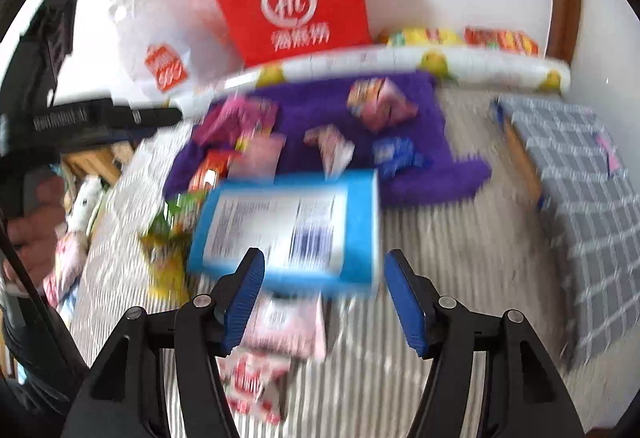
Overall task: Organize snacks
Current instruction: 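Move both grippers back toward the remaining snack pile, then grasp the yellow chip bag with the left gripper while the right gripper grasps the pink strawberry bag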
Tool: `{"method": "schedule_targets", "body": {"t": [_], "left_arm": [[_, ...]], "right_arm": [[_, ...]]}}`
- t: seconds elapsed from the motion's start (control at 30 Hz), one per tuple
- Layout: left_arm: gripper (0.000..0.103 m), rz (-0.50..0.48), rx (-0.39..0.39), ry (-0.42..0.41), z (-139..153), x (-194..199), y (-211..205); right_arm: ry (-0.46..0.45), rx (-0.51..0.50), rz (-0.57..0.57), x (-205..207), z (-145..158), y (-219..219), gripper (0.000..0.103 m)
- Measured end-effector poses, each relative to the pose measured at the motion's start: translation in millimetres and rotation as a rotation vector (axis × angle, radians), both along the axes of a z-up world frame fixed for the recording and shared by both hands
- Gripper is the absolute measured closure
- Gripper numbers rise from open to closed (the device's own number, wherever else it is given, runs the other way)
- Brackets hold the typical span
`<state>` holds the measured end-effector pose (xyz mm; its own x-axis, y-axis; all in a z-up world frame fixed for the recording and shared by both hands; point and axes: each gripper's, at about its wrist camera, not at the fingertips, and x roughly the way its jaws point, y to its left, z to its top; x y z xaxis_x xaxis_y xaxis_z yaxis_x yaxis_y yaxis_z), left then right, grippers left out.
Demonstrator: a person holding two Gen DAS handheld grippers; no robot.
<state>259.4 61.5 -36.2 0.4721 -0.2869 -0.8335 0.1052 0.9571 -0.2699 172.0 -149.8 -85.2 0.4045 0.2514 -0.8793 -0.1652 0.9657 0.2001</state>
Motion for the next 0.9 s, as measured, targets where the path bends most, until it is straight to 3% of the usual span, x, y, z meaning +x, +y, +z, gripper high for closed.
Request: {"method": "schedule_targets", "body": {"t": [0.13,0.47,0.63,0.77,0.83,0.9], "left_arm": [[0.045,0.030,0.010,0.010,-5,-27,14],[0.045,0.081,-0.006,0.024,-17,-73,52],[0.045,0.105,-0.024,0.037,-28,-89,69],[0.045,0.118,-0.038,0.033,-37,-102,80],[0.045,0.122,-0.038,0.035,-42,-107,82],[0.045,0.126,-0.042,0.040,-49,-112,85]], "right_arm": [[0.082,0.012,0.030,-31,-25,14,0.041],[0.162,0.040,0.034,-73,-62,46,0.036],[0.108,-0.021,0.023,-82,-65,65,0.031],[0.037,-0.146,0.025,-86,-69,81,0.031],[-0.013,-0.213,0.032,-90,-72,91,0.035],[-0.041,-0.203,0.049,-92,-71,91,0.044]]}}
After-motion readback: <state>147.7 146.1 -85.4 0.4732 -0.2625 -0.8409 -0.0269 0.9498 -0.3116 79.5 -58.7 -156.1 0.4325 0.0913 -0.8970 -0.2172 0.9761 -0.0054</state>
